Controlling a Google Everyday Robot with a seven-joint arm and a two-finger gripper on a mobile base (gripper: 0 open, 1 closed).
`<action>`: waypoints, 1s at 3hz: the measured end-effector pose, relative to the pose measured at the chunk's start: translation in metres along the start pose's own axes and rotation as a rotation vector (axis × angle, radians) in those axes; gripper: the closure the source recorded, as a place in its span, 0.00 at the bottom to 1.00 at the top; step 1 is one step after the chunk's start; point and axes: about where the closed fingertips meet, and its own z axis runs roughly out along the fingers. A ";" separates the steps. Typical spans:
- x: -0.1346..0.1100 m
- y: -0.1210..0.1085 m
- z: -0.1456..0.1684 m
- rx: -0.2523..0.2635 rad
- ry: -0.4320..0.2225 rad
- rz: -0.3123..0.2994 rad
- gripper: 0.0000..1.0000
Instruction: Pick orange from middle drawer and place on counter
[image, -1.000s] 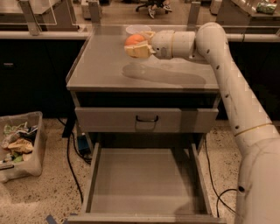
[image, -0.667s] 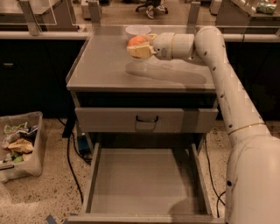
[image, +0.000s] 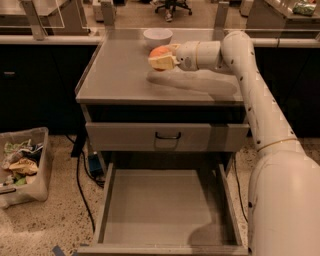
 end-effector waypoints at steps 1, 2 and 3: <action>0.007 0.002 0.005 -0.008 0.087 -0.023 1.00; 0.013 0.004 0.008 -0.016 0.143 -0.042 1.00; 0.023 0.004 0.008 -0.018 0.178 -0.032 1.00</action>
Offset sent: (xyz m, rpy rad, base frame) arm 0.0029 -0.0031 -0.0164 -0.2203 0.0363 0.0136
